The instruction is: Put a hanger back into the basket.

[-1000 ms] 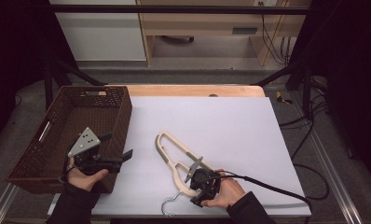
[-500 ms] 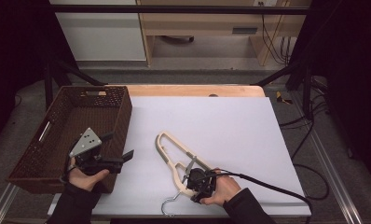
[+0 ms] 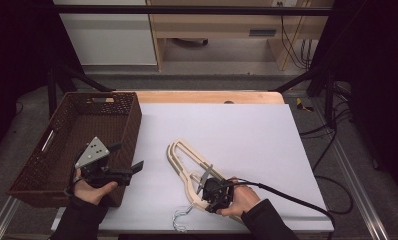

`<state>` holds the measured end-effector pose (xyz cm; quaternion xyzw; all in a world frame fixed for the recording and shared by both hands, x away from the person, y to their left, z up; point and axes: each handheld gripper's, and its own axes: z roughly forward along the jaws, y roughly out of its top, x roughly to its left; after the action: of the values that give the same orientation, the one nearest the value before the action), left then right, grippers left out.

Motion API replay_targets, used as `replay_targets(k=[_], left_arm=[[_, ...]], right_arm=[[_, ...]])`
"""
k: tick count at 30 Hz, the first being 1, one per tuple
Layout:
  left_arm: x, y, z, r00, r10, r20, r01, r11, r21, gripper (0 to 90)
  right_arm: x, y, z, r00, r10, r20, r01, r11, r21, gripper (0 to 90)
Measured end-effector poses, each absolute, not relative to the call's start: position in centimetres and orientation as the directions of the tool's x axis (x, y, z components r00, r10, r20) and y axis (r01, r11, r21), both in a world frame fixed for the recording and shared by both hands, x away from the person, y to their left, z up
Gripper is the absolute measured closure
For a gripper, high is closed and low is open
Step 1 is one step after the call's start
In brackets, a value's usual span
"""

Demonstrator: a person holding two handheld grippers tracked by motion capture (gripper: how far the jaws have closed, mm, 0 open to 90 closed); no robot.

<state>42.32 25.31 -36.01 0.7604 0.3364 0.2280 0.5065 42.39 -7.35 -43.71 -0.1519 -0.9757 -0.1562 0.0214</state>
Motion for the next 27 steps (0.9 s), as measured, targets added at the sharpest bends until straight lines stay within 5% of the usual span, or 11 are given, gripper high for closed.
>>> replay_targets(k=[27], left_arm=[[42.1, 25.4, -35.7, 0.68, 0.733, 0.017, 0.263, -0.265, 0.927, 4.1]], right_arm=[[42.9, -9.3, -39.4, -0.963, 0.261, 0.072, 0.269, 0.888, 0.372, 74.8]])
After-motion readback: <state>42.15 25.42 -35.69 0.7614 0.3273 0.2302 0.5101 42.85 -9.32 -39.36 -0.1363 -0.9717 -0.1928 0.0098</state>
